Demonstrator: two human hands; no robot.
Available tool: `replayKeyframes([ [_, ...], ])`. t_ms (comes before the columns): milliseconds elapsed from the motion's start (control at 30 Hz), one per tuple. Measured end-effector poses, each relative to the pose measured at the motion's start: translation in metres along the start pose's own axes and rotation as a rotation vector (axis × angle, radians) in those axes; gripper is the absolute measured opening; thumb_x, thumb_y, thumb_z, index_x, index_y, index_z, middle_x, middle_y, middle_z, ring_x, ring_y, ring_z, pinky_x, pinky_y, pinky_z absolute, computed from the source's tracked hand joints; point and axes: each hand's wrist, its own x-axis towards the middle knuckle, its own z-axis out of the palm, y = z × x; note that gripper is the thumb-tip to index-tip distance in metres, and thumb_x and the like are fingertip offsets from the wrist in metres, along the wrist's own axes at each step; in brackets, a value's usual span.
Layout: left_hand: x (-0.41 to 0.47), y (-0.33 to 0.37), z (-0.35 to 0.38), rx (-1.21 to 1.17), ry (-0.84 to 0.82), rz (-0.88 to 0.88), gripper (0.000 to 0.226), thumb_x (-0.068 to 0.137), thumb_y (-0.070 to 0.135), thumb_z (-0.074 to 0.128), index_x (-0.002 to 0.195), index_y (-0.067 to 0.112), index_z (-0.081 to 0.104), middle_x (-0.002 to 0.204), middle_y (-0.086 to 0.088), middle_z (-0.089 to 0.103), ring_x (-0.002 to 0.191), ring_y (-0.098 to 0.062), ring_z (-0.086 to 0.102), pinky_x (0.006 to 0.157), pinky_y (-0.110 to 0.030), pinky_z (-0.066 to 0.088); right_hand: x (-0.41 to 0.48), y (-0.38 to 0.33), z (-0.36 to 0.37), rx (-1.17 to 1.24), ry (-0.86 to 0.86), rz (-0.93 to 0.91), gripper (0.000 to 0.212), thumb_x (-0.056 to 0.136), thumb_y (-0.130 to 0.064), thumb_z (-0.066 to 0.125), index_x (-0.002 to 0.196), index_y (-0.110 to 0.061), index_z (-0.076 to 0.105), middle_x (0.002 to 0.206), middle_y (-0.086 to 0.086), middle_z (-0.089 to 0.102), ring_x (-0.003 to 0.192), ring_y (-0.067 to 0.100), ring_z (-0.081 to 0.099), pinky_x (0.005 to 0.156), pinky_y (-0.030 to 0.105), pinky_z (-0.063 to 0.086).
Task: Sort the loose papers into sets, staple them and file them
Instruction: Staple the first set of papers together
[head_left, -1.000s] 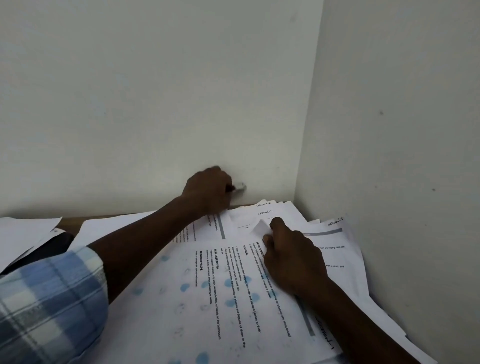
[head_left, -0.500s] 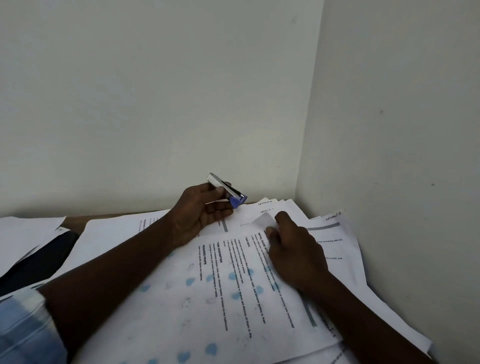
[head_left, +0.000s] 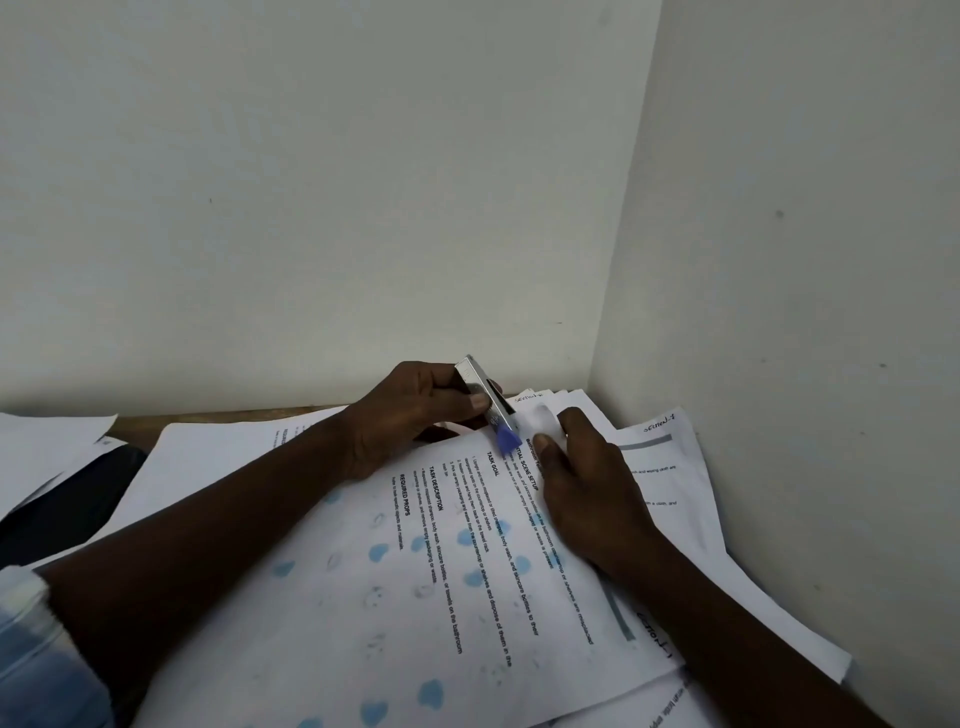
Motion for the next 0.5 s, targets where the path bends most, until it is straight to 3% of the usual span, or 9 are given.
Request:
replayKeyframes([
  [167, 0.0020, 0.0001, 0.0017, 0.013, 0.031, 0.036, 0.013, 0.100, 0.010, 0.063, 0.103, 0.011, 0.075, 0.101, -0.007, 0.079, 0.094, -0.019, 0.076, 0.082, -0.032, 0.060, -0.0005, -0.0018, 0.0011, -0.018, -0.009, -0.019, 0.020, 0.108, -0.038, 0.043, 0.098, -0.021, 0.043, 0.082, -0.001, 0.057, 0.081, 0.027, 0.059, 0.077, 0.049, 0.052],
  [300, 0.0039, -0.0033, 0.0042, 0.054, 0.059, 0.094, 0.012, 0.100, 0.008, 0.063, 0.101, 0.010, 0.075, 0.093, -0.001, 0.079, 0.089, -0.014, 0.074, 0.081, -0.030, 0.058, -0.0007, -0.0024, 0.0010, 0.026, -0.021, 0.014, 0.023, 0.106, -0.042, 0.044, 0.120, -0.024, 0.050, 0.104, 0.001, 0.067, 0.098, 0.028, 0.063, 0.088, 0.049, 0.052],
  [400, 0.0037, -0.0062, 0.0067, 0.081, 0.069, 0.134, 0.012, 0.101, 0.008, 0.062, 0.104, 0.009, 0.074, 0.093, 0.000, 0.080, 0.088, -0.012, 0.073, 0.080, -0.025, 0.057, -0.0009, -0.0068, -0.0019, 0.182, -0.016, 0.082, 0.044, 0.101, -0.064, 0.041, 0.126, -0.032, 0.057, 0.112, -0.009, 0.070, 0.107, 0.018, 0.064, 0.097, 0.046, 0.051],
  [500, 0.0040, -0.0085, 0.0068, 0.057, 0.061, 0.140, 0.011, 0.101, 0.009, 0.062, 0.104, 0.009, 0.073, 0.097, -0.005, 0.079, 0.091, -0.018, 0.073, 0.084, -0.033, 0.054, -0.0022, -0.0093, -0.0040, 0.245, 0.021, 0.035, 0.062, 0.086, -0.085, 0.043, 0.114, -0.034, 0.063, 0.104, -0.015, 0.071, 0.101, 0.010, 0.066, 0.093, 0.045, 0.054],
])
